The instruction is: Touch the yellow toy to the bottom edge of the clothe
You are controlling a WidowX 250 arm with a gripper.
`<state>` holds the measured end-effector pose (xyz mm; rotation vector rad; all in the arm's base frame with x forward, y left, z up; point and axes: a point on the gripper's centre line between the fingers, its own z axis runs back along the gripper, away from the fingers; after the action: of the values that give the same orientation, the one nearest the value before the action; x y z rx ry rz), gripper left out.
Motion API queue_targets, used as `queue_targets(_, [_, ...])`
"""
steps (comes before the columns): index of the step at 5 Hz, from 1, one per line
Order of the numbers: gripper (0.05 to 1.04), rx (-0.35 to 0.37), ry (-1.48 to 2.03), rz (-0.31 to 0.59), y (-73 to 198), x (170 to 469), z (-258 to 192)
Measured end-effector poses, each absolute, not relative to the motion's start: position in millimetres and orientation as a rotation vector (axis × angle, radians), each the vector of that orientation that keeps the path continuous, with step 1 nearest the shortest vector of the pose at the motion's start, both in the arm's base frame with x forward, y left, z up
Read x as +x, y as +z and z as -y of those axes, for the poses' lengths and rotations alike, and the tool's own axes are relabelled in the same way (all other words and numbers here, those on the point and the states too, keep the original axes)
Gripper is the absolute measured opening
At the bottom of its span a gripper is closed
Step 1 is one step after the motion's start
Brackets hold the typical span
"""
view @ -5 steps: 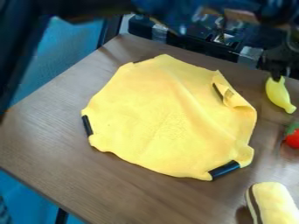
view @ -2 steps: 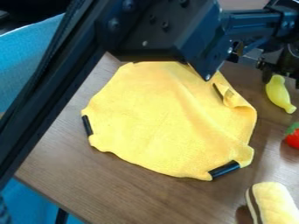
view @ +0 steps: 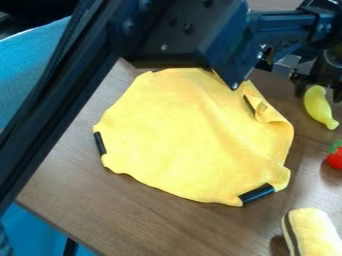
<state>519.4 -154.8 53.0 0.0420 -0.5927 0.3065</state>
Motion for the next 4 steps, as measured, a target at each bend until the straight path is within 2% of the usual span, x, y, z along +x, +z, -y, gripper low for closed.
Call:
queue_targets(1, [0.68,0.037,0.343,0.555,24.2,508.7,143.5])
queue_targets(2, [0.53,0.027,0.349,0.542,24.9,496.6,137.4])
queue_targets(3, [0.529,-0.01,0.338,0.53,31.2,482.3,135.5])
queue_targets(4, [0.528,-0.099,0.336,0.558,63.0,468.9,130.5])
